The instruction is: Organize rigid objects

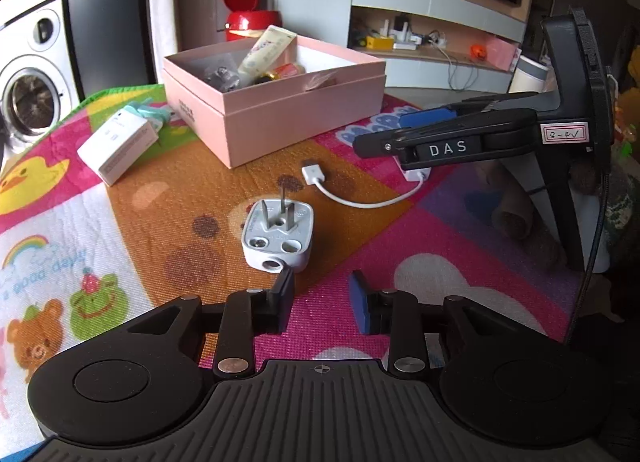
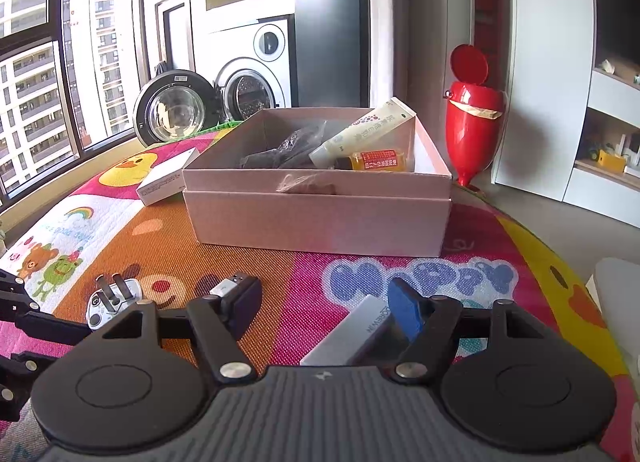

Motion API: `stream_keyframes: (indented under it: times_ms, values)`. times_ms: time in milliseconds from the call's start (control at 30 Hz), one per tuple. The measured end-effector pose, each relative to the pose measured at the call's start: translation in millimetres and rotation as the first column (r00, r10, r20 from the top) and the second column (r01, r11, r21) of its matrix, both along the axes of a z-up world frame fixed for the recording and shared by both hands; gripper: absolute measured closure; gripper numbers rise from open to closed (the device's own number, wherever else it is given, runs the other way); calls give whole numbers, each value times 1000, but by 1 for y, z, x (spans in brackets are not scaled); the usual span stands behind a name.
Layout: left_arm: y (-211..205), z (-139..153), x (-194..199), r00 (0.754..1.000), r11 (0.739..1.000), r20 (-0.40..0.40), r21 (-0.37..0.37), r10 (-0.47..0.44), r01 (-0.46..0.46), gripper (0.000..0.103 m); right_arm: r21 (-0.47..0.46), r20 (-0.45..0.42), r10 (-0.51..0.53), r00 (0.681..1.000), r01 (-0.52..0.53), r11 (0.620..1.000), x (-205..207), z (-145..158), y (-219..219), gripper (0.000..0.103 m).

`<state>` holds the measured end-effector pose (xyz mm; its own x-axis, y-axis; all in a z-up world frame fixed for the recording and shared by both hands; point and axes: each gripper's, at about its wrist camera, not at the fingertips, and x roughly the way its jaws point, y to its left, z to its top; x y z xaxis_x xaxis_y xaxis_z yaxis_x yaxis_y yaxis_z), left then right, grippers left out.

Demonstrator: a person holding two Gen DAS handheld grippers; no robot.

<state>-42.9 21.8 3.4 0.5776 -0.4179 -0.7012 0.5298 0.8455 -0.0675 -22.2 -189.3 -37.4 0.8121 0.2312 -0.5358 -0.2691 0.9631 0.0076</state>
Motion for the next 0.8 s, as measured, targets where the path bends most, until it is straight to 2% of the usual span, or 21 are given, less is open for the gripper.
stream_keyframes:
  times_ms: [67, 167, 300, 367, 467, 567, 667, 733, 800]
  values:
    - [-7, 0, -1, 1000, 1000, 2, 13, -19, 19, 55, 4, 1, -1, 1000, 1, 1000, 0, 0, -1, 33]
    - [-8, 6, -4, 1000, 1000, -6, 12, -14, 15, 55, 13, 4, -5, 1000, 5, 1000, 0, 0, -2, 33]
    - [8, 23, -2, 988, 991, 87, -17, 131, -130, 58, 19, 4, -1, 1000, 1, 1000, 0, 0, -2, 33]
    - [13, 24, 7, 980, 985, 94, -26, 175, -173, 58, 20, 2, 1, 1000, -1, 1000, 0, 0, -2, 33]
    - [10, 17, 20, 985, 988, 70, -17, 155, -154, 58, 25, 9, 1, 1000, -1, 1000, 0, 0, -3, 33]
    - [3, 13, 28, 988, 991, 79, -21, 134, -132, 55, 39, 22, 13, 1000, -14, 999, -3, 1, -5, 33]
    - [-7, 7, 33, 989, 991, 72, 19, 131, -133, 57, 37, 12, 15, 1000, -15, 999, -8, 3, -5, 33]
    - [-12, 0, 35, 990, 990, 60, 53, 129, -132, 57, 14, -19, 40, 999, -39, 999, -13, 1, -4, 33]
    - [-12, -4, 34, 988, 989, 77, 45, 135, -139, 57, -34, -28, 24, 999, -25, 999, -17, -2, -1, 33]
